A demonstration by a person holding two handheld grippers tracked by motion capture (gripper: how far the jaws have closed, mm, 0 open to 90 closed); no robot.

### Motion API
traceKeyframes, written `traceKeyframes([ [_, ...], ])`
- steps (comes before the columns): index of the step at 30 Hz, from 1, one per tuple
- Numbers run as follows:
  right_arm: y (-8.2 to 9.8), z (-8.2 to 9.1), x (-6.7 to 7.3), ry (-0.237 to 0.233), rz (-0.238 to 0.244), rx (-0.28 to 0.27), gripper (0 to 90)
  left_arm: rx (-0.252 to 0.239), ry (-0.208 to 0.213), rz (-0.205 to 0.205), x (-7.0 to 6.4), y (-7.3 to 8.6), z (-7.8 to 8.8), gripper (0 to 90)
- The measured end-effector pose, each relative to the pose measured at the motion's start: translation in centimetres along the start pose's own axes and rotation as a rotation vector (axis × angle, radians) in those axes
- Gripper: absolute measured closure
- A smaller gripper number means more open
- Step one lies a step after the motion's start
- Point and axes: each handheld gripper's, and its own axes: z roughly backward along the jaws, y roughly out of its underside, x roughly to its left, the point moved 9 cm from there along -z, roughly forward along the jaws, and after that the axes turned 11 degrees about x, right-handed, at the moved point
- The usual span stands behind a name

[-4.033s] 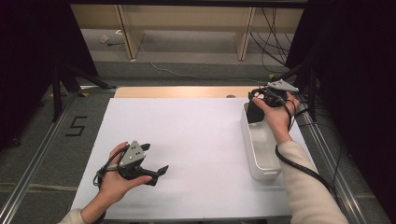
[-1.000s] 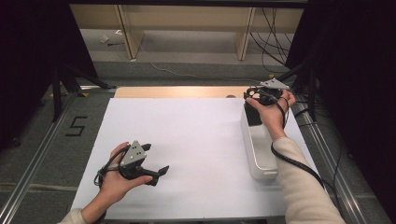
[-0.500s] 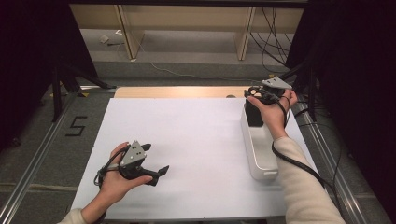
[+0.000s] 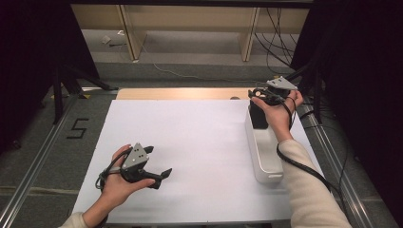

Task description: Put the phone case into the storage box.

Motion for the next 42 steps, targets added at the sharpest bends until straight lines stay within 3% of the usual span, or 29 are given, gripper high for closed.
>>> traceKeyframes([
  [14, -0.4, 1.2, 1.4, -0.041, 0.017, -0.005, 4.4, 0.0, 0.0, 0.004, 0.0, 0.0, 0.0, 1.0],
  [17, -0.4, 1.6, 2.1, -0.065, 0.014, -0.011, 7.7, -0.002, 0.0, 0.005, 0.0, 0.0, 0.1, 1.0],
  [35, -0.5, 3.5, 6.8, -0.22, 0.032, -0.01, 8.0, -0.004, 0.0, 0.008, 0.1, 0.0, 0.1, 1.0],
  [42, 0.1, 3.9, 7.8, -0.252, 0.039, -0.002, 7.8, -0.004, 0.003, 0.008, 0.0, 0.0, 0.1, 0.9],
])
